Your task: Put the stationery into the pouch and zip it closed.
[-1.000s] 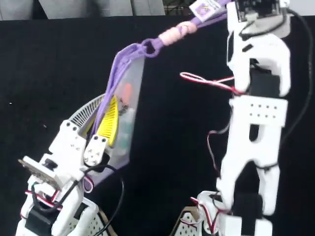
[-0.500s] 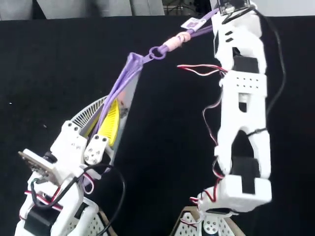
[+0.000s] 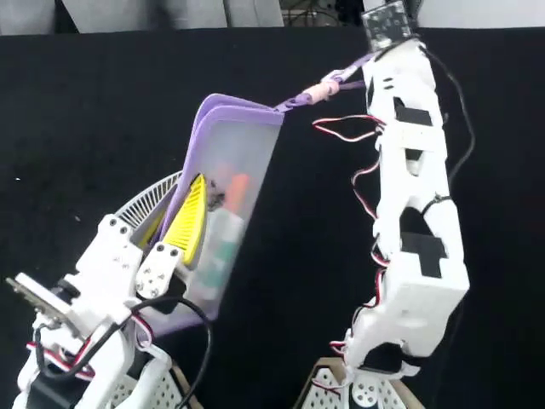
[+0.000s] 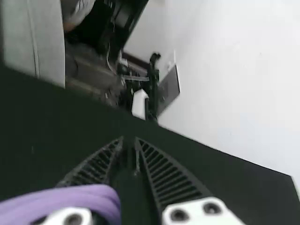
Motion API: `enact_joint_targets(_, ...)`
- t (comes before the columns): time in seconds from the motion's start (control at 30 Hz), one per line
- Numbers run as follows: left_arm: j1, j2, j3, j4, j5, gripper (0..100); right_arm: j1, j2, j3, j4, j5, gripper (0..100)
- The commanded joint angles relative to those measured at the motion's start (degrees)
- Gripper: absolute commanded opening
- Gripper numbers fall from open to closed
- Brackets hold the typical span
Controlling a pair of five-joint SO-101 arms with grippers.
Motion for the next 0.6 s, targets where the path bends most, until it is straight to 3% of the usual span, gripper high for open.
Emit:
enact_joint_targets(0.0,-0.13,-1.93,-10.24,-0.88,0.26,3,8.09,6.46,-3.3,-1.41,6.42,1.2)
enact_joint_targets(0.3,-0.13,-1.32,0.92,-1.76,0.0,3,8.26,0.13,-4.88,3.6,7.3,1.3)
enact_joint_targets(0.4,-0.75,-0.7,9.54,-7.03,-0.44,3,7.21,-5.93,-4.79,9.85,6.95,1.5)
enact_joint_targets(0.57,-9.45,8.97,19.82,-20.92,-3.25,3,3.08,-14.73,-4.79,20.84,6.95,1.5)
